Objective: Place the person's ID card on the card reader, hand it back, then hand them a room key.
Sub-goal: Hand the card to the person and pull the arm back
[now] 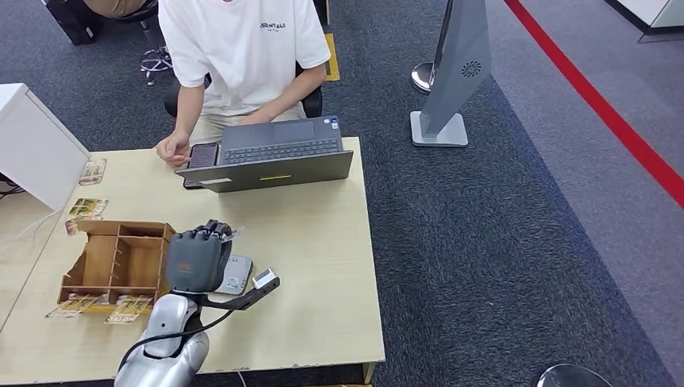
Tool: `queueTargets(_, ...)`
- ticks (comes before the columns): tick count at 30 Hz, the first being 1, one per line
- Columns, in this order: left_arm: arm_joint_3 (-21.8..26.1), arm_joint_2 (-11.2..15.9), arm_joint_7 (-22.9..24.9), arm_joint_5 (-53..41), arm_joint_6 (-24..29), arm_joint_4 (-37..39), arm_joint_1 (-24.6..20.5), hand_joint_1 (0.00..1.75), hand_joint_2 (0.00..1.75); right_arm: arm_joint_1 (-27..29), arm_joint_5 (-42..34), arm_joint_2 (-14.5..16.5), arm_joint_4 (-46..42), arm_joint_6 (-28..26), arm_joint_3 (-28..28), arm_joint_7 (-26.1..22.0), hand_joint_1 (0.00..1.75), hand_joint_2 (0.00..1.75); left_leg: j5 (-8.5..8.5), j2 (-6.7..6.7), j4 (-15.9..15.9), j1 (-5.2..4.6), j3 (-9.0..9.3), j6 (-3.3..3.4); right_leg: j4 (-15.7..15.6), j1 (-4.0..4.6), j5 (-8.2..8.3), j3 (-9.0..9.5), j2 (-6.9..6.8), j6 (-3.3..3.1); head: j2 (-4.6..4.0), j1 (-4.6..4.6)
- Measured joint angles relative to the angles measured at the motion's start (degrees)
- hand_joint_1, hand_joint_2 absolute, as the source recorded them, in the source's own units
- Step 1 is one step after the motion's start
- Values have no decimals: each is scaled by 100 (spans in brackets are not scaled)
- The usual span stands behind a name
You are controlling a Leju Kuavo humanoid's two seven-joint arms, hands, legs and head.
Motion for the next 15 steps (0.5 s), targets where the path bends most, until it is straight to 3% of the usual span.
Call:
queueTargets(7,2,244,-93,-92,167,-1300,-322,175,175,-4,128,0,0,43,0,5,0,0,3,-5,0,0,0,1,1,0,1,2,-4,-1,0,0)
queueTargets(15,22,403,-4,-177,155,-1357,-913,175,175,-40,221,7,0,57,0,74,0,0,9,-6,0,0,1,0,2,0,3,3,-4,-2,0,1)
